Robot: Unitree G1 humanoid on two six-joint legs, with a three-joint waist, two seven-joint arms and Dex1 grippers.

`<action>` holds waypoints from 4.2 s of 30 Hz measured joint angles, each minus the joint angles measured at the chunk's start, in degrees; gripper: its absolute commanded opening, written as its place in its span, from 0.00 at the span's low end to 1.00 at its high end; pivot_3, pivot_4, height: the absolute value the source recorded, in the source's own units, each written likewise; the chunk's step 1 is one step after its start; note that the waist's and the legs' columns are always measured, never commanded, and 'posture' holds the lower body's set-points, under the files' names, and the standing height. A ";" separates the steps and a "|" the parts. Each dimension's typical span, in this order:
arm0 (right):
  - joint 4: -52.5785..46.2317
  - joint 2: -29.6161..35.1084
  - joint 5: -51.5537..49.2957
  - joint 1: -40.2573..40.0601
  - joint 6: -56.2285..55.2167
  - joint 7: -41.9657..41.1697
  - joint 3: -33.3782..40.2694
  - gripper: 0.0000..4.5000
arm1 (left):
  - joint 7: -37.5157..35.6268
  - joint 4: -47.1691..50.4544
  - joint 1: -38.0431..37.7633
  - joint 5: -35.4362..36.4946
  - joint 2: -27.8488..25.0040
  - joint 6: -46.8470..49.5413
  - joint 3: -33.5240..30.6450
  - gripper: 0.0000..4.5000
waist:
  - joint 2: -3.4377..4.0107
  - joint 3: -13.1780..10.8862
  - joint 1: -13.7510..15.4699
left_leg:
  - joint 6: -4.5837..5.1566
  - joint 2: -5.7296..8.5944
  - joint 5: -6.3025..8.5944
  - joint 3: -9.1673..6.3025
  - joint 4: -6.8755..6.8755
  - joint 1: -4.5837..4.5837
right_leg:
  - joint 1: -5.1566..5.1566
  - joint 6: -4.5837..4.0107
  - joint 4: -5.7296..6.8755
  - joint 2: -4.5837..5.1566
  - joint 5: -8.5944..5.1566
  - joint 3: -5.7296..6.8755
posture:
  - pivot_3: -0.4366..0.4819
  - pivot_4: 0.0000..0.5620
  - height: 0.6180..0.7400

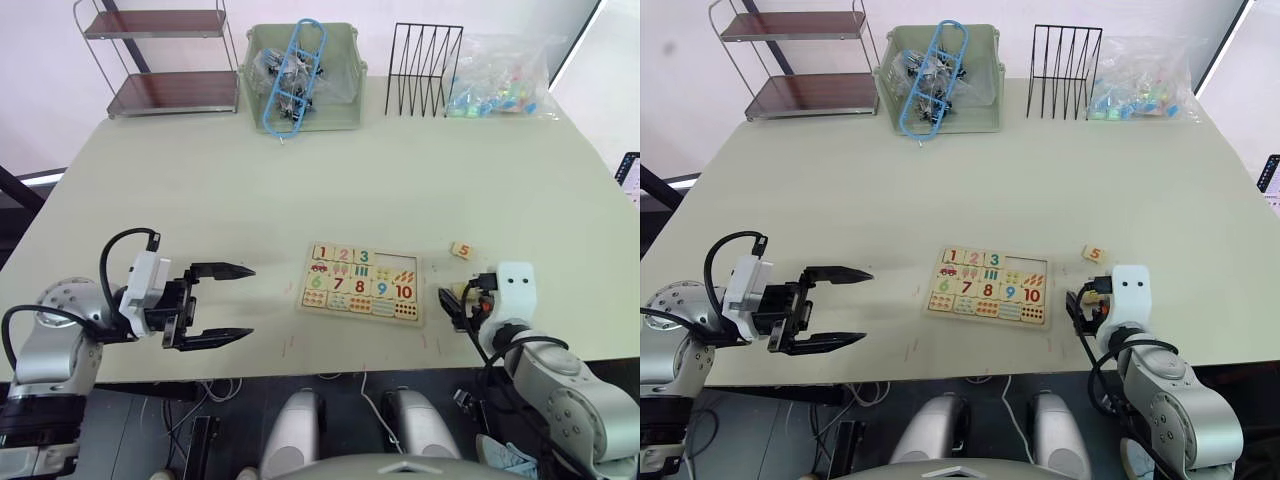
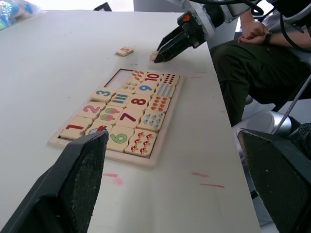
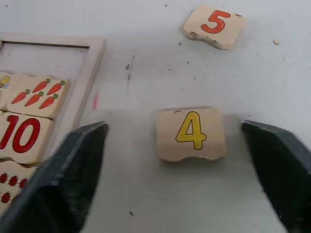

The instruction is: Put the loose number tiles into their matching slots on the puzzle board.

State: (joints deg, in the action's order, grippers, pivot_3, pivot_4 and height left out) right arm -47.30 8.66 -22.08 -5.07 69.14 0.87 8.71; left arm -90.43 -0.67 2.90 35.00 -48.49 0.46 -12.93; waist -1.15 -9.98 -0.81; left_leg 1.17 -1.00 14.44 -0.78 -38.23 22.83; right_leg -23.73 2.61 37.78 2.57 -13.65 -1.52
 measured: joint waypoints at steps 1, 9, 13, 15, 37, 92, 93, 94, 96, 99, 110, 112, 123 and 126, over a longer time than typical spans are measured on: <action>-0.11 0.63 0.12 -0.32 -0.36 -0.50 -0.16 1.00 | 0.00 0.03 -0.14 0.00 0.00 0.00 0.00 1.00 | 0.01 0.00 -0.01 | 0.00 0.00 0.00 -0.02 0.00 0.00 | 0.00 0.01 -0.01 0.00 0.00 0.00 | 0.48 0.27 1.00; -1.41 14.41 -3.13 -4.66 -9.92 -15.50 1.66 1.00 | 0.22 0.20 -0.57 0.22 0.01 0.85 -0.01 1.00 | 0.03 -0.02 -0.07 | 0.00 -0.01 0.00 0.00 0.03 0.00 | -0.01 0.06 -0.06 -0.01 -0.03 0.00 | 0.48 0.27 1.00; 1.53 20.27 -3.94 -4.49 -16.17 -22.86 3.79 1.00 | 0.24 0.64 -0.91 0.32 0.03 1.26 -0.01 1.00 | 0.02 -0.03 -0.06 | 0.00 -0.03 0.00 0.14 0.04 0.01 | -0.01 0.06 -0.07 -0.03 -0.04 0.03 | 0.48 0.27 1.00; 4.08 22.68 -4.79 -4.51 -19.52 -27.16 4.73 1.00 | 0.22 1.06 -1.00 0.32 0.03 1.26 -0.01 1.00 | 0.02 -0.03 -0.02 | 0.00 -0.03 0.00 0.17 0.04 0.02 | 0.00 0.06 -0.07 -0.03 -0.04 0.03 | 0.48 0.27 1.00; 48.68 41.10 -0.10 12.85 -58.58 -75.38 -3.95 1.00 | 1.77 2.31 -2.10 0.67 0.77 1.46 -0.39 1.00 | -0.01 -0.09 0.00 | 0.01 -0.05 0.00 0.29 0.01 -0.03 | 0.03 0.11 -0.07 -0.11 0.15 0.00 | 0.48 0.27 1.00; 64.93 38.07 11.51 32.90 -64.84 -84.98 -15.86 0.19 | 0.75 0.63 -0.45 -0.88 0.47 0.07 -0.03 1.00 | 0.10 -0.17 0.07 | 0.00 -0.05 0.00 0.30 0.00 -0.09 | 0.02 -0.05 0.05 -0.10 0.28 -0.04 | 0.48 0.27 1.00; 60.55 38.54 11.12 32.52 -59.81 -83.28 -15.70 0.19 | 1.54 0.59 -0.44 -1.17 0.60 0.37 -0.03 1.00 | 0.10 -0.17 0.06 | 0.01 -0.05 0.00 0.29 0.00 -0.08 | 0.01 -0.05 0.06 -0.10 0.28 -0.04 | 0.48 0.27 1.00; 59.15 38.68 10.93 32.52 -58.32 -82.80 -15.69 0.19 | 1.86 0.58 -0.43 -1.20 0.67 0.51 -0.03 1.00 | 0.10 -0.17 0.07 | 0.01 -0.05 0.00 0.28 0.00 -0.08 | 0.01 -0.05 0.05 -0.10 0.27 -0.03 | 0.48 0.27 1.00; 54.51 39.53 10.53 32.50 -52.93 -81.03 -15.69 0.19 | 2.98 0.58 -0.42 -1.23 0.75 1.43 -0.01 1.00 | 0.10 -0.17 0.05 | 0.01 -0.05 0.00 0.28 0.00 -0.08 | 0.01 -0.05 0.04 -0.10 0.27 -0.02 | 0.48 0.27 1.00; 50.51 39.95 10.62 33.17 -46.73 -79.34 -16.56 0.19 | 4.22 0.61 -0.46 -1.67 0.84 1.82 0.00 1.00 | 0.10 -0.17 0.04 | 0.00 -0.05 0.00 0.29 0.00 -0.06 | 0.00 -0.05 0.03 -0.09 0.27 -0.03 | 0.48 0.27 1.00; 44.76 39.58 13.18 44.48 -32.35 -77.75 -25.79 0.19 | 9.95 4.89 -2.99 -2.18 2.22 4.41 -0.06 1.00 | 0.11 -0.18 0.02 | 0.00 -0.03 0.01 0.23 0.03 0.07 | -0.11 -0.04 -0.01 -0.01 0.28 0.00 | 0.48 0.27 1.00; 44.69 38.83 13.80 46.27 -31.14 -77.66 -27.44 0.19 | 10.65 5.61 -3.84 -2.18 2.89 4.58 -0.07 1.00 | 0.11 -0.18 -0.06 | 0.00 -0.03 0.01 0.19 0.02 0.07 | -0.14 -0.04 0.00 -0.01 0.28 -0.04 | 0.48 0.27 1.00; 47.43 34.05 18.20 57.24 -24.51 -77.13 -37.06 0.19 | 12.83 8.24 -8.87 -1.52 3.01 4.86 -2.28 1.00 | 0.12 -0.19 -0.14 | 0.00 -0.03 0.01 0.13 0.03 0.06 | -0.18 -0.05 0.04 0.01 0.28 -0.01 | 0.48 0.27 1.00; 49.75 32.14 19.85 59.61 -24.15 -76.81 -39.57 0.19 | 13.48 9.06 -10.11 -1.13 3.19 4.91 -2.78 1.00 | 0.12 -0.19 -0.13 | 0.00 -0.02 0.01 0.12 0.03 0.06 | -0.18 -0.06 0.04 0.03 0.27 -0.01 | 0.48 0.27 1.00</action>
State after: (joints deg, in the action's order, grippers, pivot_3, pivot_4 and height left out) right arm 2.45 40.81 -2.22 54.54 44.99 -75.95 -30.85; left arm -76.95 8.39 -7.21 33.87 -45.30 5.37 -15.71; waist -1.03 -10.17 -0.94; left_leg 1.17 -1.02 14.45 -0.66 -38.20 22.90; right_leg -23.91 2.54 37.83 2.60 -13.38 -1.54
